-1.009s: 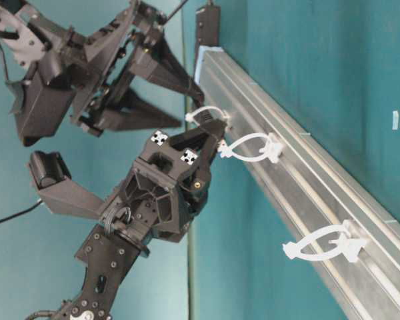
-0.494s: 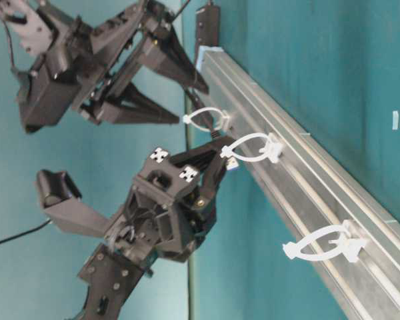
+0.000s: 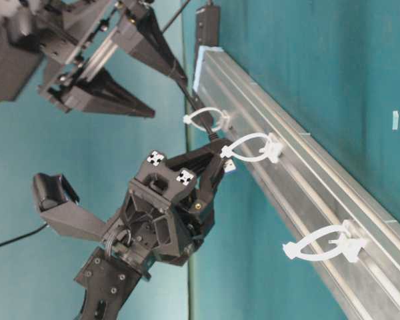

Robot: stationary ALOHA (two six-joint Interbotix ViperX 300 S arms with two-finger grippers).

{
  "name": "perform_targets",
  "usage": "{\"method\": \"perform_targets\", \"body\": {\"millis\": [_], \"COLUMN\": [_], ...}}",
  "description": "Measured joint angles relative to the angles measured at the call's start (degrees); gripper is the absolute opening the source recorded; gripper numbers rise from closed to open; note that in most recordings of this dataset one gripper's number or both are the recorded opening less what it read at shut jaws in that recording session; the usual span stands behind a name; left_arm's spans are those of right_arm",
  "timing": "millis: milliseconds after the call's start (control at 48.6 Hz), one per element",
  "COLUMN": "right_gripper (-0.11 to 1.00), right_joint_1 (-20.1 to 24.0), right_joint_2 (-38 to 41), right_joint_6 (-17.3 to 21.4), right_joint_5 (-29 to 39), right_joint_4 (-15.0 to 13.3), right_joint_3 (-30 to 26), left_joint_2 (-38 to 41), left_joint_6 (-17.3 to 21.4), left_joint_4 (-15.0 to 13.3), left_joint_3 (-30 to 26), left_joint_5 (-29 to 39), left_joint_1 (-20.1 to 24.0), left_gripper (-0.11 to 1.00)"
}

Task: Pass the USB cable through three rings with both arms.

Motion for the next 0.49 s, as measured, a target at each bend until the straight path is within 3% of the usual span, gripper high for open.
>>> {"method": "perform_targets", "body": {"millis": [494], "right_gripper": [0.85], "right_joint_1": [2.81], "right_joint_2": [0.0], "right_joint_6": [3.96], "right_joint_5": [-3.96], "right_joint_4": [0.0], "right_joint_3": [0.62], "left_joint_2": [-2.29], "left_joint_6": [-1.05], "left_joint_4": [0.0], "left_joint_3": [1.93], "left_joint_5": [-0.09], "left_joint_1": [-0.79], "left_gripper": [0.11]}}
